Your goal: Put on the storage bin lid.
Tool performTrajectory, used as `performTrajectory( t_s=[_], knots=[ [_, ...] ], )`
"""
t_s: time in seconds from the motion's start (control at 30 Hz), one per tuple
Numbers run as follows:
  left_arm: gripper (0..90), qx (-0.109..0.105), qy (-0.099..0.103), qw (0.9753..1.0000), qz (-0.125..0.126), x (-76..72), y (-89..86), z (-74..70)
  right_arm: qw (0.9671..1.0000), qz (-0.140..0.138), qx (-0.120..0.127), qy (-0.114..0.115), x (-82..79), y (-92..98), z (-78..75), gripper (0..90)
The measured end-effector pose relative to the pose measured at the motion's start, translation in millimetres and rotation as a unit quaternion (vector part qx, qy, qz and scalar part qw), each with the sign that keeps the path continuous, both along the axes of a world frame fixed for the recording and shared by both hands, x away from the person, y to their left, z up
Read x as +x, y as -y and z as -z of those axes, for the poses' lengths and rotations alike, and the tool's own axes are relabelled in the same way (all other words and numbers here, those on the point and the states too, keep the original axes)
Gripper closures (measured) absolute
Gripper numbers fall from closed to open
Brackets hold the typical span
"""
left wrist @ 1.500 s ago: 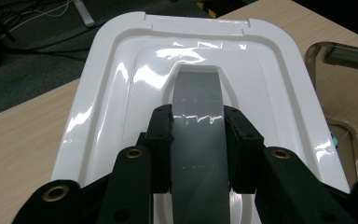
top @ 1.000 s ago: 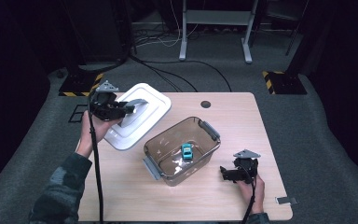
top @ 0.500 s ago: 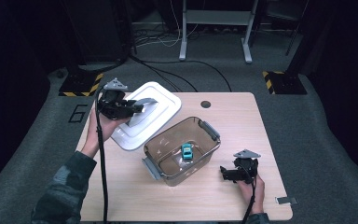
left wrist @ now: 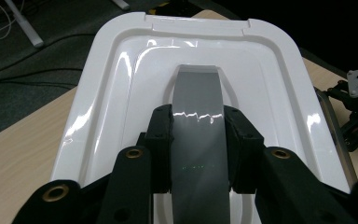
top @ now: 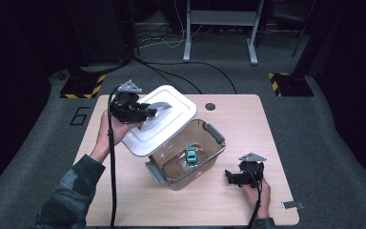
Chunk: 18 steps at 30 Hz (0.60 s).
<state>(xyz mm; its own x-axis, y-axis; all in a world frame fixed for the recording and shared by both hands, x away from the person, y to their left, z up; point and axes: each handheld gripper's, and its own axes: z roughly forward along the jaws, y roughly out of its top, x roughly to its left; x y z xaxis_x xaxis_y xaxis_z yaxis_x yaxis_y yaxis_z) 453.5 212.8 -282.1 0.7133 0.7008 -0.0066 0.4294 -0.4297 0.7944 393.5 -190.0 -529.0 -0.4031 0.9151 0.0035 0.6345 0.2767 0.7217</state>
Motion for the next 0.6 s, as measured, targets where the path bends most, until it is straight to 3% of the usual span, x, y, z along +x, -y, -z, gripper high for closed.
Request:
performTrajectory(
  t_s=[0.3, 0.6],
  knots=[
    [66.9, 0.006, -0.004, 0.9999, 0.010, -4.1, 14.9, 0.1, 1.0000, 0.000, 0.000, 0.000, 0.0, 0.0, 0.0, 1.2],
    [66.8, 0.016, -0.018, 0.9994, 0.025, -6.5, 38.7, 12.4, 1.0000, 0.001, 0.001, -0.001, -0.1, -0.2, 0.0, 1.1]
  ],
)
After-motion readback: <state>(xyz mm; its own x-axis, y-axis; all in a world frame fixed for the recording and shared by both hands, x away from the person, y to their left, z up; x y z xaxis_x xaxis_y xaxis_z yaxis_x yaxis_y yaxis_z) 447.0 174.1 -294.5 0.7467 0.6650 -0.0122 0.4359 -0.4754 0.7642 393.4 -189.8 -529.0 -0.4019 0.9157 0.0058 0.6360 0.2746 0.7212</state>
